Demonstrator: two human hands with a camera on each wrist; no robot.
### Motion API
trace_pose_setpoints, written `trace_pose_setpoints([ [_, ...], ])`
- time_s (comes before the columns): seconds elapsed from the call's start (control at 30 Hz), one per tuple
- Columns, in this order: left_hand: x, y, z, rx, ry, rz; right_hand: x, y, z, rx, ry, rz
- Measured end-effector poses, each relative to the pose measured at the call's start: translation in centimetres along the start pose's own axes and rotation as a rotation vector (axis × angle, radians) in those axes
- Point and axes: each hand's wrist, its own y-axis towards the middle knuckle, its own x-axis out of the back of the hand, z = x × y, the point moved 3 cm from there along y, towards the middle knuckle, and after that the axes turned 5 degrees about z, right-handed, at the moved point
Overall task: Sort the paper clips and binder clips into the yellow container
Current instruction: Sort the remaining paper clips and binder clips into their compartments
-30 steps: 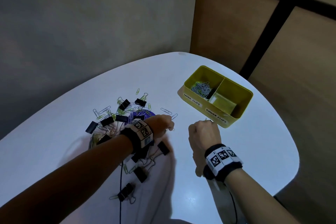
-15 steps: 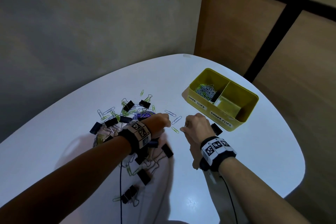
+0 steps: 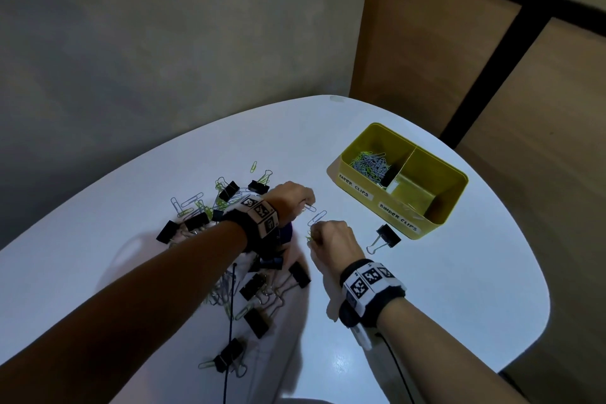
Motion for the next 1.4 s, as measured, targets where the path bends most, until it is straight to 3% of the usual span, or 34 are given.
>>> trace_pose_setpoints([
  [0.17,0.0,1.2,-0.2,0.046,0.186,0.115,-0.8,0.7,-0.1,0.014,-0.111,-0.005],
  [0.4,-0.4,0.9,0.7,-0.017,0.268,0.12,-1.1,1.3,-0.2,0.158,-0.297,-0.037],
  [0.5,-0.7,0.5,1.2,-0.005,0.313,0.144,0.1,2.0,-0.2,0.197,-0.274,-0.022],
  [0.73,-0.8,-0.1,1.0,0.139,0.205,0.164,1.5,3.3,0.0,0.178,-0.27,0.064],
  [0.87,-0.7,-0.4,0.5,0.141,0.233,0.225,1.6,3.1,-0.4,0.116,-0.207,0.055],
  [1.1,0.3,-2.9,0.3,-0.094,0.51,0.351,0.6,3.6,-1.0,0.04,-0.147,0.1],
  [1.27,-1.0,-3.7,-0.4,0.143,0.354,0.365,0.5,3.5,-0.8,0.028,-0.144,0.106],
  [1.4,-0.7,-3.9,-0.9,0.09,0.395,0.36,0.3,3.1,-0.8,0.022,-0.15,0.115],
])
